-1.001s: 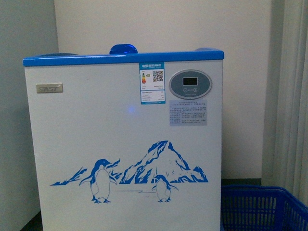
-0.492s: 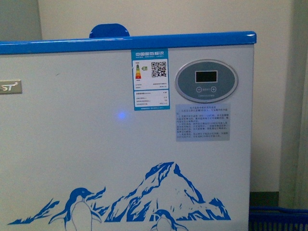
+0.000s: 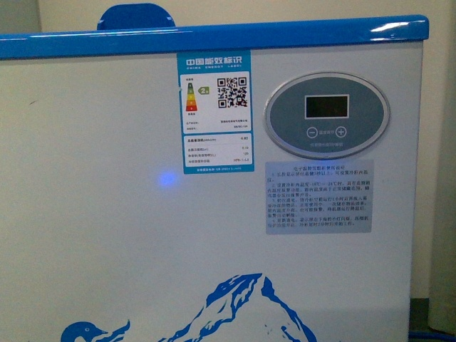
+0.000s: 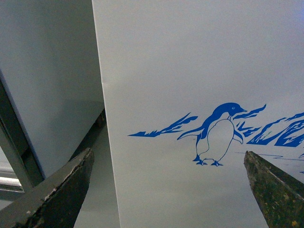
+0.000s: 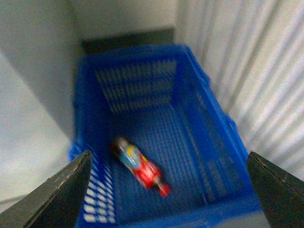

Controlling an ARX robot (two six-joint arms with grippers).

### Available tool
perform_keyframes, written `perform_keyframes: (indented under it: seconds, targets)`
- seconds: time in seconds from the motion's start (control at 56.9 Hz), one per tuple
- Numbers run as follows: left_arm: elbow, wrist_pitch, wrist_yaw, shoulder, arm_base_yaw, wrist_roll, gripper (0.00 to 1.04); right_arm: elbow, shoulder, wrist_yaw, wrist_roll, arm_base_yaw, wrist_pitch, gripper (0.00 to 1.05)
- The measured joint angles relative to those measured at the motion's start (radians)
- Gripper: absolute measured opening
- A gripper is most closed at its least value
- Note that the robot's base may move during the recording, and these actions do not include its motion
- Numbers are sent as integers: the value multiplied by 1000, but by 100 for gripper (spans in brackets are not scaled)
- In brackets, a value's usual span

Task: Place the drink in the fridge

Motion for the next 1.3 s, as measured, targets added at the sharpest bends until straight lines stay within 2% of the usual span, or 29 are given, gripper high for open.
perform_keyframes:
  seconds: [0.07,0.105,0.176,0.316,0.439,0.597,0.826,1.036,1.3]
  targets:
    - [0,0,-1,0,0,0,97,10,150,-93,8,-99,76,97]
    - [0,0,0,0,0,0,97,33,266,-174,-8,-169,169,97]
    - [0,0,0,0,0,0,97,79,465,-254,-51,-253,320,97]
    - [0,0,0,0,0,0,97,166,801,-357,-129,-328,514,97]
    - [0,0,-1,0,0,0,97,282,1196,-390,-222,-364,669,97]
    - [0,0,0,0,0,0,97,425,1576,-359,-320,-352,799,97]
    - [0,0,-1,0,0,0,97,646,2020,-334,-468,-245,916,97]
    - [0,0,-1,0,0,0,97,822,2290,-292,-533,-193,918,97]
    - [0,0,-1,0,0,0,97,1057,2554,-242,-533,-158,879,97]
